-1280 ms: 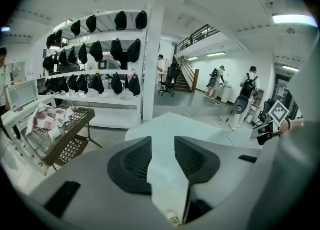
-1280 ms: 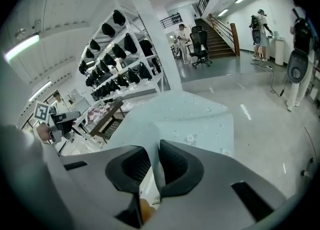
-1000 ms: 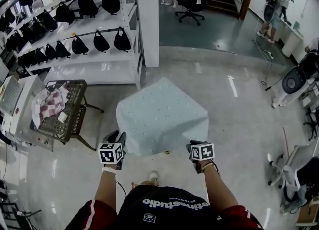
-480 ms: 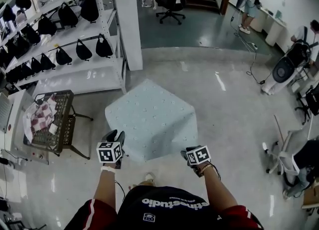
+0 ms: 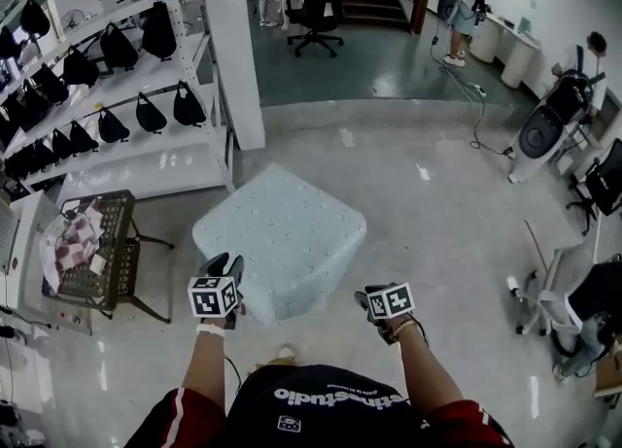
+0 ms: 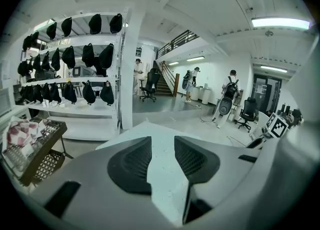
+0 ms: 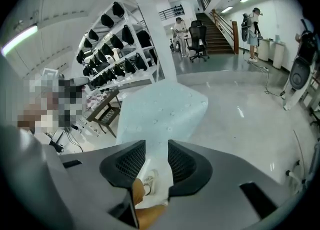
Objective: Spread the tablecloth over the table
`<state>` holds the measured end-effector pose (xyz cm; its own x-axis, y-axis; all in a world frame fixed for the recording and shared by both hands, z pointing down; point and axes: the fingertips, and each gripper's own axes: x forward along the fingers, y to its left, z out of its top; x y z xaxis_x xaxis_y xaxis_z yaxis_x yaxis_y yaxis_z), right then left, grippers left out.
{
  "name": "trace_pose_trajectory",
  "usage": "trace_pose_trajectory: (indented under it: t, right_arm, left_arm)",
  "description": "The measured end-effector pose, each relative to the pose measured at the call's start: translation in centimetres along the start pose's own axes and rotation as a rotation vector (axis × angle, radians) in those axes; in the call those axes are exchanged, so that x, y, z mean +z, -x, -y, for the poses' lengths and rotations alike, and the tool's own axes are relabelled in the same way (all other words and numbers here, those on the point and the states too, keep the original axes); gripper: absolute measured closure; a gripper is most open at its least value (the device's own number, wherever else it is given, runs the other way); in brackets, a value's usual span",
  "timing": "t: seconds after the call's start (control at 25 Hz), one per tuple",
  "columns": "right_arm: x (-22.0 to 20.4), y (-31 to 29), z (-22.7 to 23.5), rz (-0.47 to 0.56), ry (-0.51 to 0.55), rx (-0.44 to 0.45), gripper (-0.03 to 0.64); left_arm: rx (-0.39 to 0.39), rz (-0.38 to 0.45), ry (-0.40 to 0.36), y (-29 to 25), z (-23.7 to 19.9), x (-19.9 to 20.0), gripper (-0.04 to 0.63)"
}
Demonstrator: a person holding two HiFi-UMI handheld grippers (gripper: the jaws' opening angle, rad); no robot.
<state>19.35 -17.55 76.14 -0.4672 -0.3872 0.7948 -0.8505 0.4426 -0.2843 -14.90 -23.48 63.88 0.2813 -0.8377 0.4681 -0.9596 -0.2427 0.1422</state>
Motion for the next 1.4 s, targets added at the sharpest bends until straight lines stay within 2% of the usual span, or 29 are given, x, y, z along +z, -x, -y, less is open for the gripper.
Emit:
trace_pose_trajectory:
  t: [0.16,0.44,0.68,1.0,1.12,1.4]
  right_arm:
    - [1.8,0.7,0.0,0.041,0.016,-0.007,0.454]
    - [8.2,2.9,-0.5,0.178,0.034,-0.038,0.454]
    - [13.5,4.8,-2.9,0.299,0.086,0.000,0.453]
    - [18.5,7.4,-4.4,0.435,0.081,-0.001,0.453]
    - [20.2,8.8,-5.1,0.490,0.088,0.004,0.453]
    - [23.7,11.3,-7.2,0.599,0.101,0.047,0.453]
  left_arm:
    - [0.009,0.020,0.017,0.9,-0.3,0.7,0.452]
    - [0.054,0.068,0.051,2.7,-1.9,2.8,0.465]
    - [0.090,0.118,0.073,4.2,-3.1,5.0,0.449]
    - [0.057,0.194,0.121,4.8,-3.1,8.4,0.449]
    - [0.060,0.239,0.117,5.3,-3.0,10.0,0.449]
    - [0.037,0.327,0.111,6.1,-2.2,13.7,0.508]
